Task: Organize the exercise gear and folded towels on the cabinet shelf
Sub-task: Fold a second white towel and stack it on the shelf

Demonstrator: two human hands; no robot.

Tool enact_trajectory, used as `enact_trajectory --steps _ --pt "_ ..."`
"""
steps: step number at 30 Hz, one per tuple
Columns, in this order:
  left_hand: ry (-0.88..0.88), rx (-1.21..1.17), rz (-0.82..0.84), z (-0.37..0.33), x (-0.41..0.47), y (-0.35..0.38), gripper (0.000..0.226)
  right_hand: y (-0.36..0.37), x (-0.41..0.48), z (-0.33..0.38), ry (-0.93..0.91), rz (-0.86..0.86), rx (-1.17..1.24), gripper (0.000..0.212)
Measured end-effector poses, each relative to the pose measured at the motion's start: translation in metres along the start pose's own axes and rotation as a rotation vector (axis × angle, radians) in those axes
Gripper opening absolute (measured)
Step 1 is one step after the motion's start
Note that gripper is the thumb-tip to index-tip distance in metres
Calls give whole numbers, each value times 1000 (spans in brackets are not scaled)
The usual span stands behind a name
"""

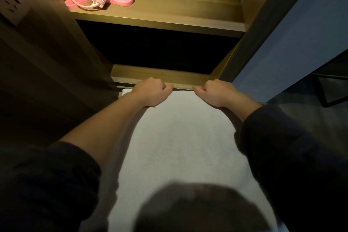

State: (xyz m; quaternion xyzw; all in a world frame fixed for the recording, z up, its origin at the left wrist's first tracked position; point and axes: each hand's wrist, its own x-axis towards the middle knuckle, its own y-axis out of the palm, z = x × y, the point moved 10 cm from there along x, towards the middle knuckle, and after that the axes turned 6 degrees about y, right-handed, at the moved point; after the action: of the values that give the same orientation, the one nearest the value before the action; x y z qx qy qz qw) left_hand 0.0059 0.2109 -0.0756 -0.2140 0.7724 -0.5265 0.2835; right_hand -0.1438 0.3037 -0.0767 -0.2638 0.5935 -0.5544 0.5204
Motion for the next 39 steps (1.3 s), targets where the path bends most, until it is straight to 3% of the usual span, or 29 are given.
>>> enact_trajectory --steps 2,8,11,13,15,19,23,28,31,34,36,39 --pt "-33 -8 -157 3 -5 -5 53 3 0 -2 19 -82 -25 63" --pt "-102 64 -320 7 -2 -32 43 -29 11 5 6 -331 -177 59" --pt "-80 78 -179 4 2 -25 39 -27 12 4 65 -209 -176 45" --pt "-51 22 -48 -3 -13 -4 52 -5 -5 8 74 -51 -79 57" --pt "16 -68 -17 -14 -43 13 55 19 -34 20 11 22 -14 65" --pt "68 -119 -59 -18 -125 26 58 37 -77 26 -38 -28 -70 76" --pt "-156 -228 -19 5 -182 33 74 33 -79 47 -89 -74 -148 74" --pt "-431 -546 -71 27 -222 38 77 33 -90 94 -283 -97 -133 67" --pt "-569 -804 -217 48 -246 34 56 33 -110 130 -499 -65 -16 64" --pt "-704 -1130 -122 64 -271 49 31 49 -136 172 -709 -17 -40 63" --pt "-646 -1413 60 50 -281 61 51 52 -141 185 -746 -22 -47 63" --pt "-460 -1552 175 32 -289 59 91 46 -139 186 -746 -59 9 58"
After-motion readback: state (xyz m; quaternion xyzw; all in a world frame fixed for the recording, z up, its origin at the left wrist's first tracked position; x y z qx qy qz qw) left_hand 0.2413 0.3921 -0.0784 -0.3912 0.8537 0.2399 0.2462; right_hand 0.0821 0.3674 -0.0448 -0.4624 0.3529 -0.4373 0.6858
